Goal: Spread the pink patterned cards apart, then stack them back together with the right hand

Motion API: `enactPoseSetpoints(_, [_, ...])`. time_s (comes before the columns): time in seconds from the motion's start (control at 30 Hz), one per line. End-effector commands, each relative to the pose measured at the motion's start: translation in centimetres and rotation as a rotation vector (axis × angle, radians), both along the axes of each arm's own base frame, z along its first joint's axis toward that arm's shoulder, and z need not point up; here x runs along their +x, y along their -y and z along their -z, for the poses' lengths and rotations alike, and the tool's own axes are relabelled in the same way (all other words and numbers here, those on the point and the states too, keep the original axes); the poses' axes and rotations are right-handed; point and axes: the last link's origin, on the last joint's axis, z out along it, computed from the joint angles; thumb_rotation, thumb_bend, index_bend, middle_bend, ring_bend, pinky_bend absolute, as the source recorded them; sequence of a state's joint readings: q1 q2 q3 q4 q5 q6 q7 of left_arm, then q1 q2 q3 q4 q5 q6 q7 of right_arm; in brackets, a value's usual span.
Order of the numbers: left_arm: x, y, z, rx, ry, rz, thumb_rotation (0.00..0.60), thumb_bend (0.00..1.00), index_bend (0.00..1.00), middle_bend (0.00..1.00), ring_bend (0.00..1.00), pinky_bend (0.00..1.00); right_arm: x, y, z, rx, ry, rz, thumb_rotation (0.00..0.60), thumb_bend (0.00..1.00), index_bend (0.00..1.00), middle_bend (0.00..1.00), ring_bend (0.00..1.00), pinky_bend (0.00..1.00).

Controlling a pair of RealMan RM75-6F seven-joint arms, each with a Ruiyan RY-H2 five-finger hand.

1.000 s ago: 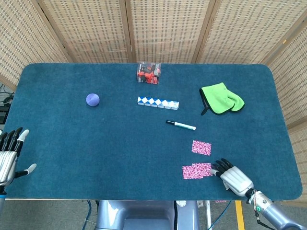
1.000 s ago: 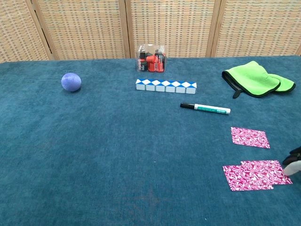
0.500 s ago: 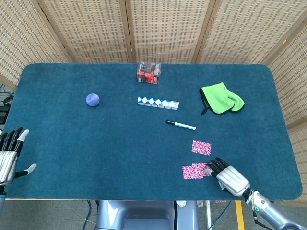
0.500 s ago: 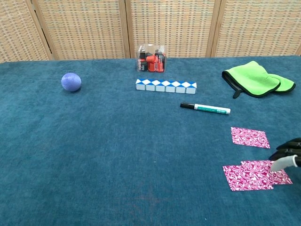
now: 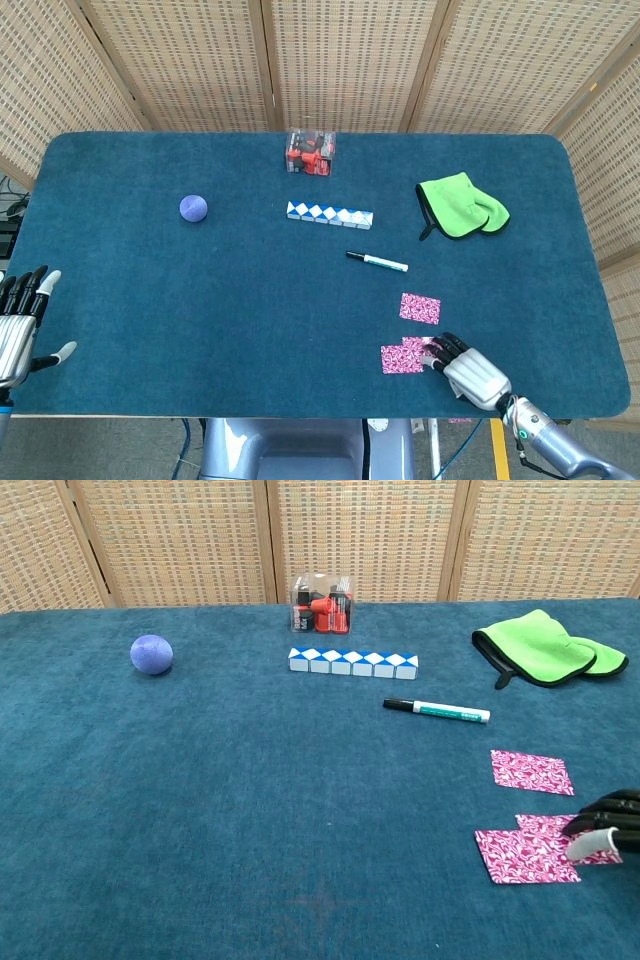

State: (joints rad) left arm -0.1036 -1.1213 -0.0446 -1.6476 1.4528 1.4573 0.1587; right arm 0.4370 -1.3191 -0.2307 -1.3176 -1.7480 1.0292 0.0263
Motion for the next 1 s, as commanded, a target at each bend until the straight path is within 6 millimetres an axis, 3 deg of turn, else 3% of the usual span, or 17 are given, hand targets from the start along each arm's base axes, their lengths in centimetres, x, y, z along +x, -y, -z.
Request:
enactPoseSetpoints(0.03, [0.0, 0.0, 0.0, 0.0, -0.001, 0.0, 0.6, 0.0, 0.0, 0.0, 0.0, 0.0, -0.6, 0.2, -0.6, -0.015, -0.025, 0.022, 0.6, 1.0, 0.17, 0.13, 0.0, 0.04])
enactPoseSetpoints(0.33, [0.0, 0.0, 0.0, 0.001, -0.001, 0.0, 0.6, 0.0, 0.0, 0.0, 0.0, 0.0, -2.0, 0.6, -2.4, -0.054, -0.06, 0.07, 0.6, 1.0, 0.17, 0.13, 0.0, 0.04])
enactPoseSetpoints(0.5, [0.0, 0.0, 0.0, -0.001, -0.003, 0.0, 0.6, 0.0, 0.0, 0.0, 0.0, 0.0, -0.4, 0.4, -3.6, -0.085, 0.06, 0.013, 0.6, 0.99, 0.17, 0.03, 0.0, 0.04])
enactPoseSetpoints(0.53, [0.0, 0.0, 0.1, -0.004, -0.005, 0.001, 0.6, 0.0, 0.0, 0.0, 0.0, 0.0, 0.1, 0.5, -3.9, -0.096, 0.088, -0.005, 0.6, 0.95, 0.17, 0.02, 0.0, 0.04])
enactPoseSetpoints(0.67, [0.1, 0.0, 0.1, -0.007, -0.01, 0.003, 0.6, 0.0, 0.0, 0.0, 0.0, 0.0, 1.2, 1.2, -4.4, -0.136, 0.146, -0.036, 0.6, 0.37, 0.16, 0.0, 0.0, 0.04])
enactPoseSetpoints(0.7, [0.1, 0.0, 0.1, -0.007, -0.01, 0.004, 0.6, 0.0, 0.0, 0.0, 0.0, 0.0, 1.5, 1.5, -4.5, -0.145, 0.153, -0.036, 0.6, 0.29, 0.16, 0.0, 0.0, 0.04])
enactPoseSetpoints(0.8, [0.1, 0.1, 0.0, -0.008, -0.008, 0.005, 0.6, 0.0, 0.0, 0.0, 0.0, 0.0, 2.4, 2.3, -4.3, -0.157, 0.177, -0.015, 0.6, 0.23, 0.16, 0.0, 0.0, 0.04])
enactPoseSetpoints(1.0, [0.0, 0.1, 0.0, -0.01, -0.006, 0.005, 0.6, 0.0, 0.0, 0.0, 0.0, 0.0, 4.2, 3.2, -2.6, -0.126, 0.229, 0.095, 0.6, 0.23, 0.16, 0.0, 0.0, 0.04])
